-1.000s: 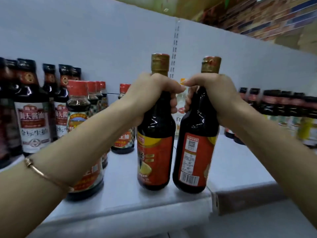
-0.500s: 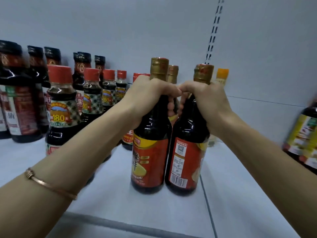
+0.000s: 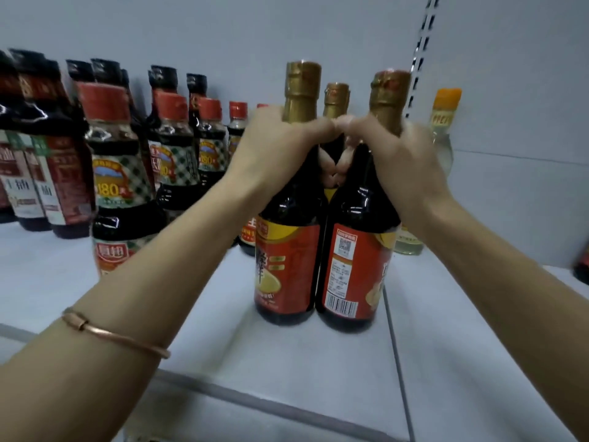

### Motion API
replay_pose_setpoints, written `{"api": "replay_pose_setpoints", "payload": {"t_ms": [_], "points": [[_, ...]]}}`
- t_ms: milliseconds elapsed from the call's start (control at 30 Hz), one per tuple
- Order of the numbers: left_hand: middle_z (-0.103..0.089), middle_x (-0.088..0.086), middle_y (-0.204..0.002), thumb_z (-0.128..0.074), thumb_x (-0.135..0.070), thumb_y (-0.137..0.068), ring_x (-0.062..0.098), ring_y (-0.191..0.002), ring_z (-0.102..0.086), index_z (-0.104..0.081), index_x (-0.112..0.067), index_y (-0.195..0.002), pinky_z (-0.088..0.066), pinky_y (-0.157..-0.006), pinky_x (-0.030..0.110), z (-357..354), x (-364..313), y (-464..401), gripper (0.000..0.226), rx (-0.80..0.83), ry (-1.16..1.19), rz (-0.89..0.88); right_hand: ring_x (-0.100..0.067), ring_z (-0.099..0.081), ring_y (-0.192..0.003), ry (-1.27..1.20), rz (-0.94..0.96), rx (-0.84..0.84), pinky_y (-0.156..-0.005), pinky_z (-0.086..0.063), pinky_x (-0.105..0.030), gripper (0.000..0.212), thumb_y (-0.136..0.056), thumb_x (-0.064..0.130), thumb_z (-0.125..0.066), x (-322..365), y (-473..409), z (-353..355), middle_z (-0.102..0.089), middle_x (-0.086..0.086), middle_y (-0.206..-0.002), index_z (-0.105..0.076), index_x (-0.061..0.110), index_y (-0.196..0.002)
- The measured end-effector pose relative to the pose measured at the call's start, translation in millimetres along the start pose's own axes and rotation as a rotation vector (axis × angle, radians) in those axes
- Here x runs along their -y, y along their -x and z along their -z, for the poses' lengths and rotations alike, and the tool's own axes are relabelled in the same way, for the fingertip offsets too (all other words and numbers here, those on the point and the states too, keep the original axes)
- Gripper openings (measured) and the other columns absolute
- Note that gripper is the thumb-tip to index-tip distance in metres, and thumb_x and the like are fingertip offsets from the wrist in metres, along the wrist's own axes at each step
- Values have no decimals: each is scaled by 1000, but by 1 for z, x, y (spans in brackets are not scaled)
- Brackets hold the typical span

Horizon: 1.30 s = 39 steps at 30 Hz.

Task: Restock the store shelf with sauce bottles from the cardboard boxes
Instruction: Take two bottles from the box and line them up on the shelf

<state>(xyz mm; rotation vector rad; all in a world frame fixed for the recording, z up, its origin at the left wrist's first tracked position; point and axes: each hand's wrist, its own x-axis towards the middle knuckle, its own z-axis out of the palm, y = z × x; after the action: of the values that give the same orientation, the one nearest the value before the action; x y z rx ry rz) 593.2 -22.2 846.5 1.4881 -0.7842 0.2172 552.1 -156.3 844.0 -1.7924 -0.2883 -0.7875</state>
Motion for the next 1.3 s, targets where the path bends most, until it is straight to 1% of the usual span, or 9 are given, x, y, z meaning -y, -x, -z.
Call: {"api": "replay_pose_setpoints", "payload": {"t_ms": [300, 400, 500, 600, 767, 867, 1000, 1100, 1300], "points": [[-73, 6, -83, -60, -51, -89, 16, -75, -72, -67, -12, -98, -59, -77, 39, 10, 20, 23, 41, 25, -104, 3, -23, -73, -82, 54, -121, 61, -79, -58, -38, 19, -87, 44, -64, -13, 33, 0, -74, -8, -87, -68, 26, -89], [-69, -5, -98, -60, -67, -79, 7, -88, -68, -58, -21, -111, -57, -78, 32, 16, 24, 29, 56, 66, -187, 22, -23, -73, -85, 67, -155, 60, -77, -57, -35, 28, -80, 42, -66, -9, 34, 0, -74, -5, -89, -66, 18, -95], [-59, -14, -111, -72, -54, -75, 2, -101, -60, -40, -26, -127, -50, -77, 21, 28, 29, 44, 68, 203, -188, 145, -21, -72, -84, 69, -206, 56, -76, -56, -34, 28, -74, 39, -68, -10, 38, 2, -74, -1, -84, -65, 18, -93], [-57, -12, -119, -87, -26, -66, 8, -108, -58, -25, -30, -140, -51, -90, 29, 45, 49, 61, 97, 405, -276, 242, -21, -72, -80, 47, -218, 7, -75, -53, -36, 29, -74, 39, -71, -16, 45, -1, -73, -2, -83, -65, 16, -91], [-66, -14, -113, -92, -28, -57, 3, -97, -63, -52, -27, -121, -51, -91, 24, 53, 83, 84, 75, 473, -357, 328, -14, -71, -75, 20, -233, -62, -73, -51, -30, 29, -81, 47, -64, -9, 51, -8, -73, 3, -79, -66, 18, -86], [-65, -13, -114, -90, -29, -60, 4, -99, -62, -52, -25, -123, -51, -92, 25, 53, 88, 86, 73, 480, -340, 319, -15, -70, -77, 11, -244, -92, -73, -51, -28, 36, -83, 50, -63, -7, 52, -11, -72, 0, -81, -64, 15, -88], [-63, -10, -115, -88, -27, -65, 3, -93, -56, -52, -21, -124, -41, -77, 9, 49, 85, 87, 69, 462, -390, 247, -17, -67, -76, 66, -247, -91, -73, -51, -31, 30, -74, 40, -59, -4, 56, -9, -69, -3, -79, -61, 12, -86], [-64, -3, -121, -88, -25, -65, 7, -98, -57, -53, -17, -124, -41, -84, 16, 46, 81, 80, 70, 492, -451, 244, -19, -67, -80, 87, -210, -76, -77, -52, -36, 29, -72, 38, -60, -2, 63, -9, -67, -4, -81, -59, 12, -86], [-65, 3, -121, -91, -22, -60, 21, -109, -62, -54, -11, -125, -48, -97, 30, 30, 84, 62, 76, 490, -525, 288, -10, -68, -71, 118, -107, -144, -63, -53, -23, 25, -74, 37, -57, 0, 71, -18, -67, 4, -72, -58, 14, -84]]}}
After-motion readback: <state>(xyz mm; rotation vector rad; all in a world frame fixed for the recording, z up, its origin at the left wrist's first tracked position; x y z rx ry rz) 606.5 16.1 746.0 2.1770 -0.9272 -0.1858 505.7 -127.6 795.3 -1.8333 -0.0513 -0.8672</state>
